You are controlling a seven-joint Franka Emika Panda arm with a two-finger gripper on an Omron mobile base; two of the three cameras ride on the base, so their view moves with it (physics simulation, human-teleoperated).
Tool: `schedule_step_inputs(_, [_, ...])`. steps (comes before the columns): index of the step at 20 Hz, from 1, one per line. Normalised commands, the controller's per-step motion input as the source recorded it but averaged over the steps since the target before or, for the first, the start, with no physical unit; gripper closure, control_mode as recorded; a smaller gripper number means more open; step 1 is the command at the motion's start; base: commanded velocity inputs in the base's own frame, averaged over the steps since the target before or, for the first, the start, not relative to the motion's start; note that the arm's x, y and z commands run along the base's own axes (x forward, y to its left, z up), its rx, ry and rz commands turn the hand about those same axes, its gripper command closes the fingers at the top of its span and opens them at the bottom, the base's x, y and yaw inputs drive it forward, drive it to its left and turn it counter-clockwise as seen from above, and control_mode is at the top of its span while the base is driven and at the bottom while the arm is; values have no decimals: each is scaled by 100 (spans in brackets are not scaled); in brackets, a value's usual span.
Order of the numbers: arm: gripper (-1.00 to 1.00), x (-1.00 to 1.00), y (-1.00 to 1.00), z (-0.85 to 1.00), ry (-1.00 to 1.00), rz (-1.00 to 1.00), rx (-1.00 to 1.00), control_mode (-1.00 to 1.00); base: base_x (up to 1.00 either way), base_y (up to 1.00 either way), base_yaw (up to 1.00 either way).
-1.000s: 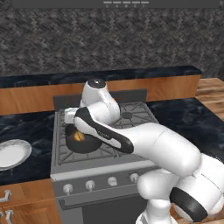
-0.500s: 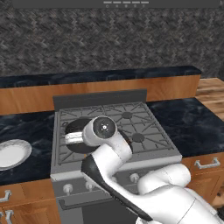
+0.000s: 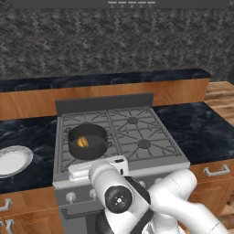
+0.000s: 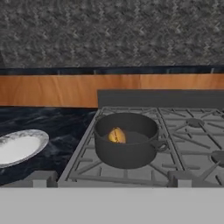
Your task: Retrieve the frozen meat and place it in the pot on a burner. Then turn the burner on.
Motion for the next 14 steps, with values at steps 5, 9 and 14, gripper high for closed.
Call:
schedule_step_inputs(5, [-100, -60, 4, -2, -23, 0, 0, -100, 0, 0, 0])
schedule_step_inputs(9, [-100, -44, 0, -14, -23, 0, 0, -100, 0, 0, 0])
schedule_step_inputs(14, [-100, -23, 0, -33, -17, 0, 0, -100, 0, 0, 0])
